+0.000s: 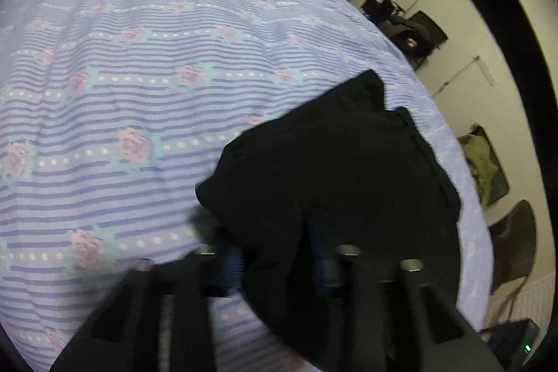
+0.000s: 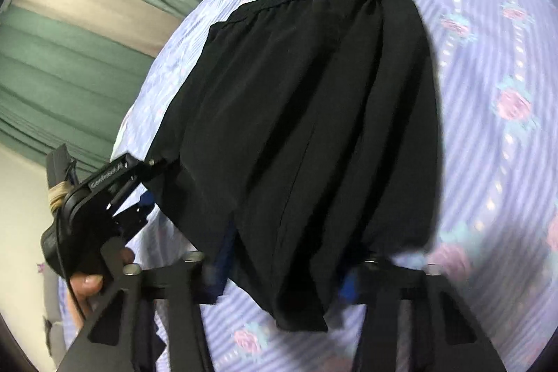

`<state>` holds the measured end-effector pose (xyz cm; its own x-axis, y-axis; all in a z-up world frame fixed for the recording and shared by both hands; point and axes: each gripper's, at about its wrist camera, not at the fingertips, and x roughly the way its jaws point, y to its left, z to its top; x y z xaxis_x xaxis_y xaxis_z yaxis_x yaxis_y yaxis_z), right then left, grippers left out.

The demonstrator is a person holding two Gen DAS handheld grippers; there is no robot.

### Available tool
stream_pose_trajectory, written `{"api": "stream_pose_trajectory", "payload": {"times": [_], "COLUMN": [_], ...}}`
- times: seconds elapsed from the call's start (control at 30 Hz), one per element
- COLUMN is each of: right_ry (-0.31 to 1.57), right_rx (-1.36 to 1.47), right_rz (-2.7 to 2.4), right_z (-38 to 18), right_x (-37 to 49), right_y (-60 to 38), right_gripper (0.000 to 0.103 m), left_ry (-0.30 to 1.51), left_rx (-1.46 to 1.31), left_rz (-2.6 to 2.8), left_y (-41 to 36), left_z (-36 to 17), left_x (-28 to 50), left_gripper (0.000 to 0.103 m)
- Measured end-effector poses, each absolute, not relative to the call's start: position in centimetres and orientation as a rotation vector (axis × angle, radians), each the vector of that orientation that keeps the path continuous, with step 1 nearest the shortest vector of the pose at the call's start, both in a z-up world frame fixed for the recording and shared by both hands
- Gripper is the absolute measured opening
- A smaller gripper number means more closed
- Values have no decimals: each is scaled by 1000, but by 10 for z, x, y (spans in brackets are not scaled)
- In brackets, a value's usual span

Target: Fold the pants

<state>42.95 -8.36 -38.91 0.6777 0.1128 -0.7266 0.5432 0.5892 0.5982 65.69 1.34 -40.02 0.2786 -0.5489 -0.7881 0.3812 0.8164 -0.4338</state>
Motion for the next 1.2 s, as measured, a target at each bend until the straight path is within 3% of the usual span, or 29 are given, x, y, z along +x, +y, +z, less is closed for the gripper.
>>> {"api": "stream_pose_trajectory", "payload": {"times": [0.07, 0.17, 0.67, 1.2], "right_ry": [826, 823, 832, 780], "right_rx": [897, 840, 580, 334], "right_rz": [-261, -244, -60, 355], "right_z": [-382, -363, -222, -75], "right_x": [431, 428, 371, 227], "right_y": [-86, -87, -112, -124], "right_gripper": [22, 16, 13, 13], "left_ry": [1087, 1035, 967, 827], "left_rx": [-74, 34, 81, -229], "left_rz": [-618, -601, -429, -121], "left_y": [3, -11, 5, 42], "left_z": [-386, -362, -237, -106], "left_x": [646, 625, 471, 264], "left_gripper": [18, 15, 12, 11]}}
